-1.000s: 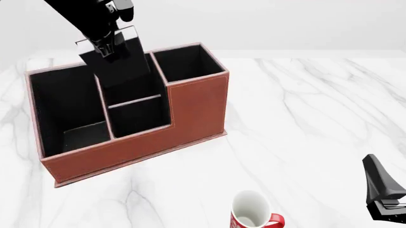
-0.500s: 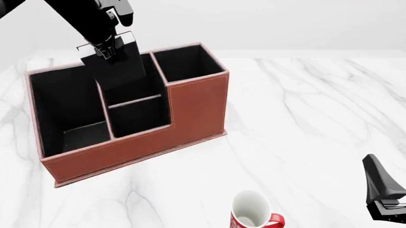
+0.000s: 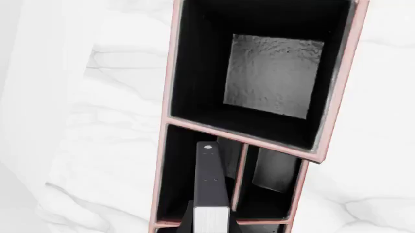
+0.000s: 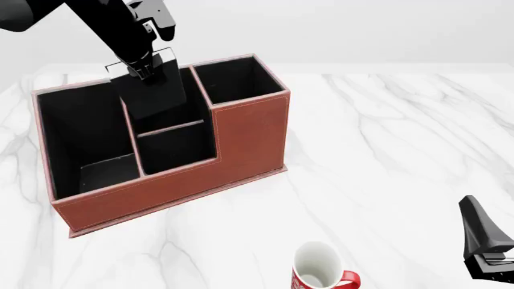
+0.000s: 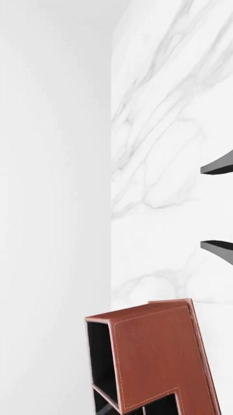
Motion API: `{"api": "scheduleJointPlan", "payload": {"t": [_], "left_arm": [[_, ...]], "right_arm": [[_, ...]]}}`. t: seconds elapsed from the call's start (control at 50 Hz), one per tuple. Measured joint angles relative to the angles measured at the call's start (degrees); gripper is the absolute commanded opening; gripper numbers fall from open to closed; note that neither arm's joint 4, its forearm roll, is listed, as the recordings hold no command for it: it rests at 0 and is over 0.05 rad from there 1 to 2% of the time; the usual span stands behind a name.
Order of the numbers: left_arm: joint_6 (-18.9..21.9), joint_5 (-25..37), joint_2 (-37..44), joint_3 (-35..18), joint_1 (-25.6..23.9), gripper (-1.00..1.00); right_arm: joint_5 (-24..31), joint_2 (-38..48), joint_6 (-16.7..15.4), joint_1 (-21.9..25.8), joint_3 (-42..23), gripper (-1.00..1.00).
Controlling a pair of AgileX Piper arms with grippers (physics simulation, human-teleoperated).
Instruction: Pick up the book and place it in the front compartment of the caddy.
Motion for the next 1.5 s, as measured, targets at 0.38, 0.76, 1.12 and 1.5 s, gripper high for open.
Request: {"api": "scheduleJointPlan", "payload": {"t": [0.38, 0.76, 1.12, 1.5], "left_arm": [[0.16, 0.0, 2.91, -1.05, 0.51, -1.0], [-0.55, 0.0, 6.86, -3.15, 0.23, -1.0], [-2.23, 0.0, 10.82, -4.0, -1.01, -1.0], [-3.76, 0.0, 14.12, -4.22, -0.96, -1.0]], "right_arm": [[0.0, 0.0, 0.0, 0.0, 0.0, 1.0], [0.0, 0.0, 0.0, 0.0, 0.0, 1.0], [0.0, 0.0, 0.0, 0.0, 0.0, 1.0], [0.0, 0.0, 0.0, 0.0, 0.0, 1.0]]}}
